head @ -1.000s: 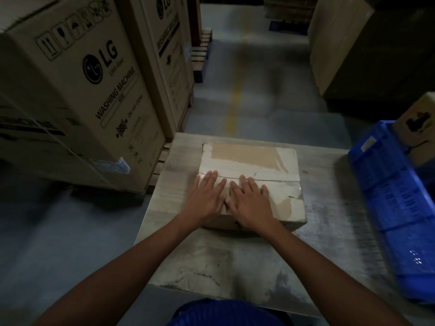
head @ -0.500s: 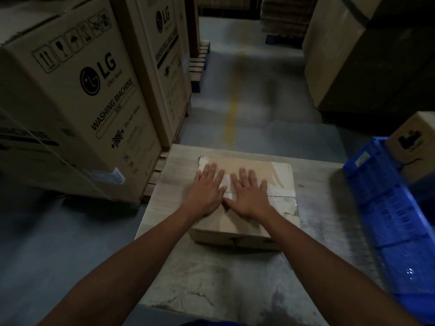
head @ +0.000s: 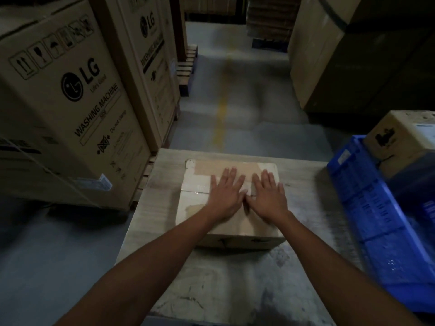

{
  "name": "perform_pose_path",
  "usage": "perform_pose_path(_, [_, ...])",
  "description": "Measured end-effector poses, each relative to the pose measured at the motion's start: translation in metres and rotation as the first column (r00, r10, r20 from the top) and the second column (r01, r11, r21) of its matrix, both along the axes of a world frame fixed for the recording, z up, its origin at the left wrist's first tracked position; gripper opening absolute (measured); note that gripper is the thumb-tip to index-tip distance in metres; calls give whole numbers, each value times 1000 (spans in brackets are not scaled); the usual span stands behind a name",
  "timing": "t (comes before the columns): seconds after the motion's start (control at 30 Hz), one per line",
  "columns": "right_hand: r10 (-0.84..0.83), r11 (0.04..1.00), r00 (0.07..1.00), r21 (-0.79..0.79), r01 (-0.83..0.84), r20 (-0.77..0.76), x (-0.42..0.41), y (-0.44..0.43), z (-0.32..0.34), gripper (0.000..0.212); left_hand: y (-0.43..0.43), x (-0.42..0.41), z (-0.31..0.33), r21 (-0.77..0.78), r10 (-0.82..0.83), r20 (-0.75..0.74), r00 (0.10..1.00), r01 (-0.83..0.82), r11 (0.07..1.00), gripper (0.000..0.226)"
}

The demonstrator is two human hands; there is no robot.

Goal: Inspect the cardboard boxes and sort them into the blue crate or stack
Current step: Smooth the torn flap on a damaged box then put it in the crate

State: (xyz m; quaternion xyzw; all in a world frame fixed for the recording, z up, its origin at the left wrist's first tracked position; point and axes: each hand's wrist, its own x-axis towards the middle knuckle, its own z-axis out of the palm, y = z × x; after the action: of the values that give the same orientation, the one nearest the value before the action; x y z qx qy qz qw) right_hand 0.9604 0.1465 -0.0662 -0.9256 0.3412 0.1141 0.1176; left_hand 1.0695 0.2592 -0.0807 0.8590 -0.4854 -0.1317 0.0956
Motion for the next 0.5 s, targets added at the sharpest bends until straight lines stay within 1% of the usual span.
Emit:
perform_pose_path(0.07, [-4,1000,1000,14,4,19,-1,-1,-1,76,-1,-7,-5,-11,39,2,999,-39,999,56])
perform_pose_path(0.13, [3,1000,1000,12,-4,27,-3,0,-2,77,1,-6,-6,-17,39,11,999,-39,999,57])
perform_pose_path(0.2, [19,1000,1000,9,-19,1,-3,-1,-2,78,2,-4,-5,-4,18,5,1000,-18,1000,58])
perform_pose_path(0.3, [3,999,1000,51,-1,-25,2,-3,6,78,-1,-5,-1,10,34,-20,999,-34,999,56])
perform_pose_path(0.37, [-28,999,999,39,27,32,-1,2,13,72,2,-12,2,-14,31,12,999,-31,999,55])
perform_pose_path(0.43, [-60,997,991,-38,65,120,-17,15,14,58,13,-26,1,-33,-29,97,995,32,999,53])
perform_pose_path(0.47, [-65,994,988,-77,76,140,-28,23,10,52,19,-35,-1,-31,-62,115,991,66,997,52])
perform_pose_path(0.5, [-58,993,989,-97,71,134,-38,31,5,50,24,-44,-4,-15,-83,114,990,86,996,52])
